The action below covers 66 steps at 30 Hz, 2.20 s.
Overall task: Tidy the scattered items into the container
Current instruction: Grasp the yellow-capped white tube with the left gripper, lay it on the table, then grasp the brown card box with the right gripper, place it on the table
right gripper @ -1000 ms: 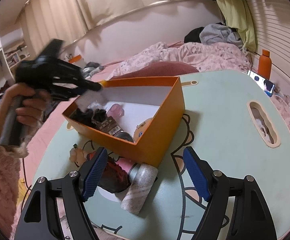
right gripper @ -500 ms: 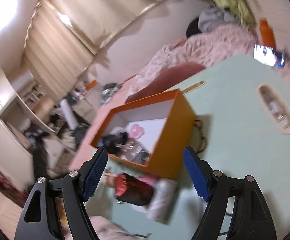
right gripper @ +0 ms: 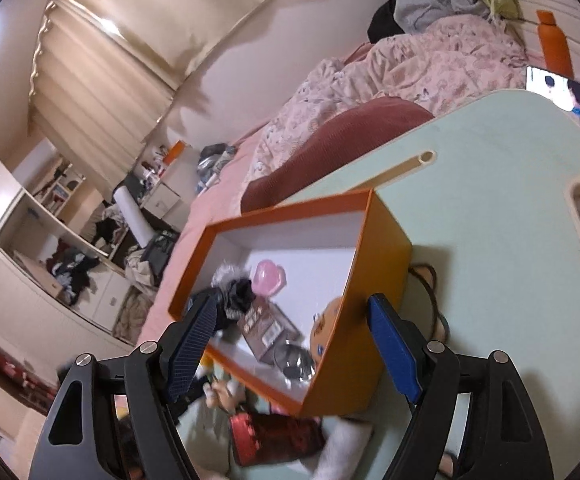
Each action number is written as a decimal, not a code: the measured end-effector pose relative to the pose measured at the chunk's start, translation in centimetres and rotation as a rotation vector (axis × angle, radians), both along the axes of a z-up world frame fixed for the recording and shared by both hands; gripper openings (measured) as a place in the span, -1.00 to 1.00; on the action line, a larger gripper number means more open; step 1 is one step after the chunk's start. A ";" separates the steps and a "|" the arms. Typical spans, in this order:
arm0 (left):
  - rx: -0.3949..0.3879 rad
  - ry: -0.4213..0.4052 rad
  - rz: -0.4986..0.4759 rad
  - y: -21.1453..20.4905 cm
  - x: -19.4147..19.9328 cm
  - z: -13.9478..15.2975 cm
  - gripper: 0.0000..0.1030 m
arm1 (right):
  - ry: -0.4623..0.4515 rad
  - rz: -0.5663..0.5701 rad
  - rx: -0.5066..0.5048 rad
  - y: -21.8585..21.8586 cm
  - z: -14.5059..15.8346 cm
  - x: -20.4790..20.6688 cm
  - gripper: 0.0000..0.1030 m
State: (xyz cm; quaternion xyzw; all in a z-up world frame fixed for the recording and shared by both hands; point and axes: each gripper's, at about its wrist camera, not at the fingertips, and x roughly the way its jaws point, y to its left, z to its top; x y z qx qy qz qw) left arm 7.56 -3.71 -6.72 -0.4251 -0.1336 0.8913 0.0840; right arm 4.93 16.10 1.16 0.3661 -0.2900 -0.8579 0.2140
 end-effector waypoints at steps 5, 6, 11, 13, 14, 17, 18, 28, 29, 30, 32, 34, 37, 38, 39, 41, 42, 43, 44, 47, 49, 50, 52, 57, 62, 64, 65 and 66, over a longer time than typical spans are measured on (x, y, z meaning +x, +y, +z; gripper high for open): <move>0.000 -0.005 0.001 0.0 0.1 -0.3 -0.64 | 0.026 -0.003 0.026 0.0 0.9 -1.7 0.52; -0.001 -0.003 0.004 0.0 0.1 -0.2 -0.64 | 0.033 -0.007 0.028 0.0 1.0 -1.7 0.52; -0.003 0.001 0.005 0.1 0.4 -0.3 -0.64 | 0.070 -0.026 0.062 0.2 1.9 -0.8 0.52; -0.006 0.000 0.004 0.2 0.4 -0.4 -0.64 | 0.077 -0.022 0.125 -0.1 2.6 -0.7 0.52; -0.008 -0.001 0.004 0.2 0.4 -0.4 -0.64 | 0.079 -0.014 0.158 -0.4 2.9 -0.7 0.52; -0.016 0.002 0.006 0.4 0.4 -0.4 -0.38 | 0.066 0.059 0.261 -1.9 4.5 -1.7 0.52; -0.020 0.004 0.010 0.4 0.5 -0.3 -0.31 | 0.042 0.086 0.285 -2.4 4.7 -2.2 0.52; 0.031 0.030 0.018 -0.5 1.0 -0.4 0.09 | -0.317 0.436 0.512 -11.5 0.0 -9.0 -0.16; 0.044 0.025 0.018 -0.7 1.0 -0.5 0.09 | -0.338 0.440 0.548 -12.1 -0.7 -9.4 -0.16; 0.051 0.024 0.019 -0.7 1.0 -0.6 0.09 | -0.353 0.453 0.585 -12.7 -1.3 -9.7 -0.16; 0.063 0.027 0.023 -0.8 1.1 -0.6 0.09 | -0.361 0.482 0.612 -13.6 -2.0 -9.8 -0.16; 0.069 0.028 0.023 -0.8 1.1 -0.6 0.09 | -0.377 0.515 0.615 -14.3 -2.4 -9.8 -0.15; 0.068 0.023 0.022 -0.6 0.9 -0.6 0.09 | -0.409 0.586 0.630 -15.6 -3.3 -9.9 -0.04; 0.068 0.024 0.022 -0.6 0.9 -0.6 0.09 | -0.409 0.584 0.634 -15.7 -3.4 -10.0 -0.01; 0.068 0.025 0.023 -0.5 0.9 -0.6 0.09 | -0.411 0.584 0.634 -15.7 -3.7 -10.1 0.06; 0.068 0.023 0.024 -0.5 0.9 -0.7 0.09 | -0.422 0.587 0.610 -15.6 -4.1 -10.4 0.05; 0.069 0.023 0.021 -0.6 0.9 -0.6 0.09 | -0.426 0.579 0.597 -15.4 -4.3 -10.5 0.00; 0.068 0.021 0.021 -0.6 0.9 -0.7 0.09 | -0.429 0.572 0.589 -15.3 -4.4 -10.6 -0.04; 0.068 0.020 0.021 -0.6 0.9 -0.7 0.09 | -0.431 0.565 0.582 -15.1 -4.5 -10.7 -0.06; 0.069 0.021 0.023 -0.6 0.9 -0.7 0.09 | -0.395 0.516 0.615 -14.8 -4.3 -10.7 -0.07; 0.070 0.021 0.023 -0.7 1.0 -0.8 0.09 | -0.358 0.460 0.672 -14.6 -3.6 -10.8 -0.09; 0.070 0.021 0.023 -0.7 1.0 -0.8 0.09 | -0.335 0.426 0.706 -14.5 -3.4 -10.8 -0.11; 0.070 0.021 0.022 -0.7 1.0 -0.8 0.09 | -0.293 0.382 0.741 -14.3 -2.7 -10.9 -0.24; 0.071 0.020 0.024 -0.6 1.0 -0.8 0.09 | -0.308 0.451 0.625 -13.0 -2.0 -10.8 -0.11; 0.071 0.020 0.024 -0.6 1.0 -0.8 0.09 | -0.339 0.424 0.665 -13.4 -3.0 -10.9 0.09; 0.072 0.020 0.025 -0.6 1.1 -0.8 0.09 | -0.360 0.421 0.689 -13.9 -3.4 -11.3 0.12; 0.072 0.020 0.025 -0.6 1.1 -0.8 0.09 | -0.372 0.419 0.714 -14.2 -3.5 -11.7 0.12; 0.072 0.020 0.025 -0.6 1.1 -0.8 0.09 | -0.377 0.418 0.747 -14.3 -3.8 -11.5 0.15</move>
